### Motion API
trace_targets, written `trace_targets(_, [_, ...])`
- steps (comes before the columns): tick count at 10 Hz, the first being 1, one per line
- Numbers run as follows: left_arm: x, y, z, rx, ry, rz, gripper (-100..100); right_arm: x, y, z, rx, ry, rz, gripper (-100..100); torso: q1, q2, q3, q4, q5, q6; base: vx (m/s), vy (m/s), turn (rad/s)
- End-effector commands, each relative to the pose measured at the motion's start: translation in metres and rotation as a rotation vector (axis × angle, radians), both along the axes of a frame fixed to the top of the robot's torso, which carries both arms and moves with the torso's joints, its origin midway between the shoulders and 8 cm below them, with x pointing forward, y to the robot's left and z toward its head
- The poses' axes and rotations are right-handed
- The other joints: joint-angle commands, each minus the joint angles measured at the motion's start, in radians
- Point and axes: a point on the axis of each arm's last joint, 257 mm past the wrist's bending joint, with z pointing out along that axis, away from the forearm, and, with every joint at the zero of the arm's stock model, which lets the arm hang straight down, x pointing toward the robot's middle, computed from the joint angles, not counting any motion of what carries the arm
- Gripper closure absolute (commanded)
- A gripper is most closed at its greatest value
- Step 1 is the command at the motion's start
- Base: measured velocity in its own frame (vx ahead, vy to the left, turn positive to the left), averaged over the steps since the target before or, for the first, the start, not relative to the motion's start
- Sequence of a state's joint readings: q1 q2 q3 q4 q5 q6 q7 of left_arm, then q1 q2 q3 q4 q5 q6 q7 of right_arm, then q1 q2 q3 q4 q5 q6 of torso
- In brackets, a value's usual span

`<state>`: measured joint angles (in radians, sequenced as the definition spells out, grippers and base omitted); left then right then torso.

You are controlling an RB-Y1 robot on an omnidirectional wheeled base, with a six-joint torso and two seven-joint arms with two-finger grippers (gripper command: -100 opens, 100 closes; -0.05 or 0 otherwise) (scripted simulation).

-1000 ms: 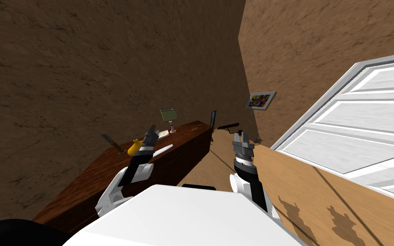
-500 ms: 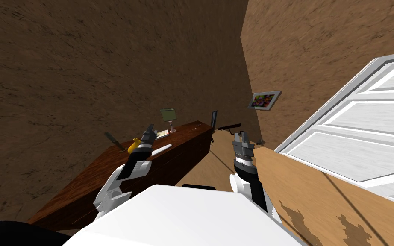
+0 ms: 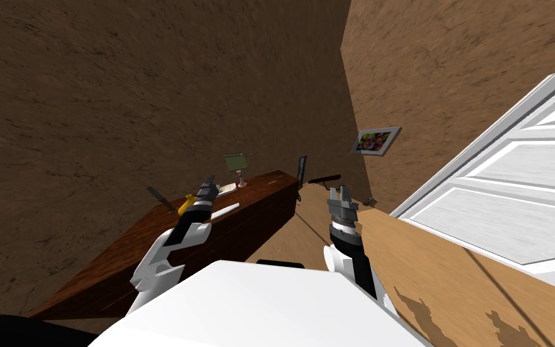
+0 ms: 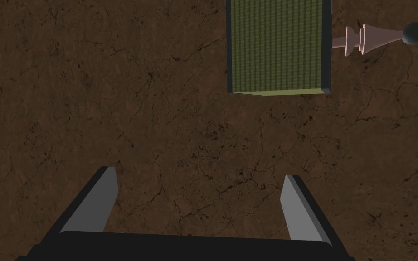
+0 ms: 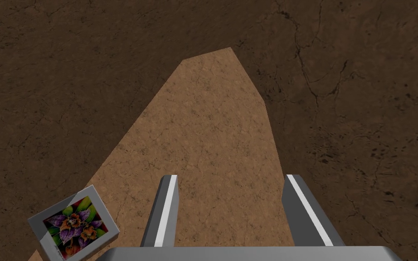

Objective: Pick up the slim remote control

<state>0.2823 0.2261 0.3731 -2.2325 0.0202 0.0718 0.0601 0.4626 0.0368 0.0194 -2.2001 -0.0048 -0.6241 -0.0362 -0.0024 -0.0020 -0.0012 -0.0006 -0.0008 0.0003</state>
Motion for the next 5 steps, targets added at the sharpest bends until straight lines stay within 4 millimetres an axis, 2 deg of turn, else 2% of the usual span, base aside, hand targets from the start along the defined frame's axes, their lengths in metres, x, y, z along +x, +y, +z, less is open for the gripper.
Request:
trace_targets(1, [0.003, 0.017, 0.002, -0.032, 0.013, 0.019, -100, 0.0, 0.0, 0.0, 0.0, 0.0, 0.0, 0, 0.0, 0.0, 0.0, 0.0, 0.0, 0.0, 0.009, -0.072, 0.089])
trace_targets(3, [0.005, 0.022, -0.008, -0.049, 0.053, 0.032, -100, 0.0, 0.0, 0.0, 0.0, 0.0, 0.0, 0, -0.002, 0.0, 0.0, 0.0, 0.0, 0.0, 0.016, -0.058, 0.031])
trace_targets(4, [0.008, 0.037, -0.005, -0.078, 0.055, 0.047, -100, 0.0, 0.0, 0.0, 0.0, 0.0, 0.0, 0, 0.0, 0.0, 0.0, 0.0, 0.0, 0.0, 0.026, -0.057, 0.089])
trace_targets(5, [0.009, 0.039, -0.01, -0.087, 0.074, 0.054, -100, 0.0, 0.0, 0.0, 0.0, 0.0, 0.0, 0, -0.001, -0.001, 0.0, 0.0, 0.0, 0.0, 0.021, -0.071, 0.056])
